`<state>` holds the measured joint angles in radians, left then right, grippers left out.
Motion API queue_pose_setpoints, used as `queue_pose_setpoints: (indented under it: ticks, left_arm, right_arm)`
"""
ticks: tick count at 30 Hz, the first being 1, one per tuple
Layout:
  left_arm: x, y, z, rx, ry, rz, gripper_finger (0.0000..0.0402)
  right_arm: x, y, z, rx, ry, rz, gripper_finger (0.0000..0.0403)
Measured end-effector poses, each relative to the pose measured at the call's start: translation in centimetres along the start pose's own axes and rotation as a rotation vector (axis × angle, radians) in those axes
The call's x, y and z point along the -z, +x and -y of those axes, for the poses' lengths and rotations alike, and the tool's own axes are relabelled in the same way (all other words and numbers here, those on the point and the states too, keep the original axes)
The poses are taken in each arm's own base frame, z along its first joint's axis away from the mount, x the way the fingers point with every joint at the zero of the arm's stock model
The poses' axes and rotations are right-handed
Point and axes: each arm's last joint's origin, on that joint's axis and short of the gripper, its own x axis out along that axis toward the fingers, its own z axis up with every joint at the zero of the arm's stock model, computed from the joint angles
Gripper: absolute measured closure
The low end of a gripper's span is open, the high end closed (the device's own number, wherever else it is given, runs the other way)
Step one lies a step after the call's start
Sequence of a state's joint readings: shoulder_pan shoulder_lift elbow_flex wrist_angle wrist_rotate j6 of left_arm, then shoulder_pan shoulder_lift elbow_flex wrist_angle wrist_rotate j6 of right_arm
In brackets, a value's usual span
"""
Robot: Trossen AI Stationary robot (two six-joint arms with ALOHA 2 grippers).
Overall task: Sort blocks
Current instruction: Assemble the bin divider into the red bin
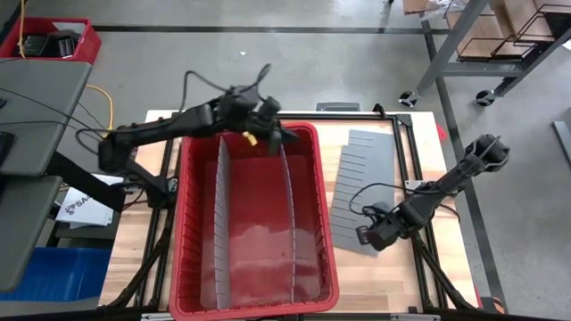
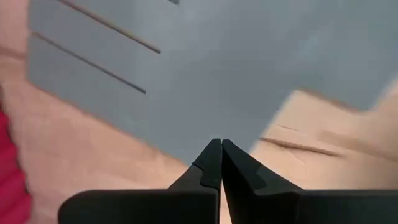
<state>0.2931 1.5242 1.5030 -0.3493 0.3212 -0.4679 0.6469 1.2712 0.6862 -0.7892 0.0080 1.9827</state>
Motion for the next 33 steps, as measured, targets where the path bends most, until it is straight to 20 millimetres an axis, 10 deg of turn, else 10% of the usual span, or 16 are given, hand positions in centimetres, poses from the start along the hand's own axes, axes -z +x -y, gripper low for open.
queue_pose_setpoints:
  ticks: [7, 20, 33]
  left_arm:
    - [-0.9, 2.3, 0.4, 0.082, 0.08, -0.111, 0.0401]
    - [0.5, 2.2, -1.3, -0.149, 0.041, -0.217, 0.0401]
    - [4.2, 1.3, -0.8, -0.376, 0.036, -0.505, 0.0401]
  right_arm:
    - [0.1, -0.2, 2.1, -0.118, 0.032, 0.12, 0.0378]
    - [-0.7, 1.8, 4.1, -0.066, 0.067, 0.143, 0.015]
    - [-1.5, 4.3, 4.1, -0.267, 0.114, 0.144, 0.0141]
